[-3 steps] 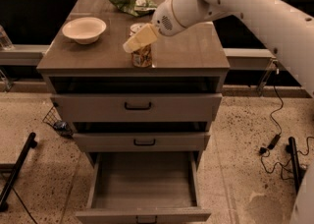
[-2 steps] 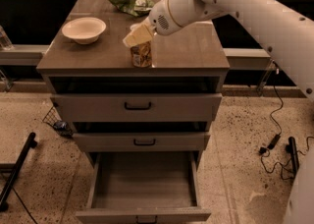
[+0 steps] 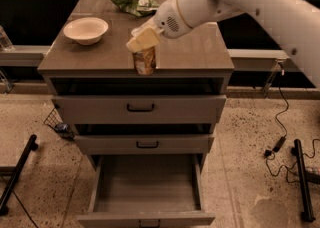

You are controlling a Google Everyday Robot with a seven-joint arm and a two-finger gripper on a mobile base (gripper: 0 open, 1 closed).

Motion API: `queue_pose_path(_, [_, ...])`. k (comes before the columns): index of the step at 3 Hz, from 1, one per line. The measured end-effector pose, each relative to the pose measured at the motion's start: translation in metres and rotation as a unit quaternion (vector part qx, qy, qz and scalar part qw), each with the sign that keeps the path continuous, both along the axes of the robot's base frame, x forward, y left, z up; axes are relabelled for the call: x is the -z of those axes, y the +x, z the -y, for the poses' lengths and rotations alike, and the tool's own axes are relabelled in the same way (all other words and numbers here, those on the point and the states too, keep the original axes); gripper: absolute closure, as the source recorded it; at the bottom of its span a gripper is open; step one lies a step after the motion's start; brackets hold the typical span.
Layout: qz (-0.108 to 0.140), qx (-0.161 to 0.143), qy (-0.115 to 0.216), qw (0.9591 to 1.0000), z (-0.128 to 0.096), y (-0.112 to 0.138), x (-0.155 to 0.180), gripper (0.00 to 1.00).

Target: Place orange can into bottom drawer

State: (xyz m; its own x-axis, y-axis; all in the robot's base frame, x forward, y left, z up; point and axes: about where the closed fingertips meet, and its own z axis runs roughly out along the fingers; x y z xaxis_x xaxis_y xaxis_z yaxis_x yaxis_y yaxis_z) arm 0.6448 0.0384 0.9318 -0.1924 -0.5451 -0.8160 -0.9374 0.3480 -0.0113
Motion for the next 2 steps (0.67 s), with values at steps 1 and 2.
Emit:
queue_pose_path(1, [0.019, -0.020, 0.011, 0.9996, 0.010, -0.058, -0.017, 1.00])
queue_pose_path(2, [0.011, -0.014, 0.007, 0.9998, 0.024, -0.069, -0.007, 1.00])
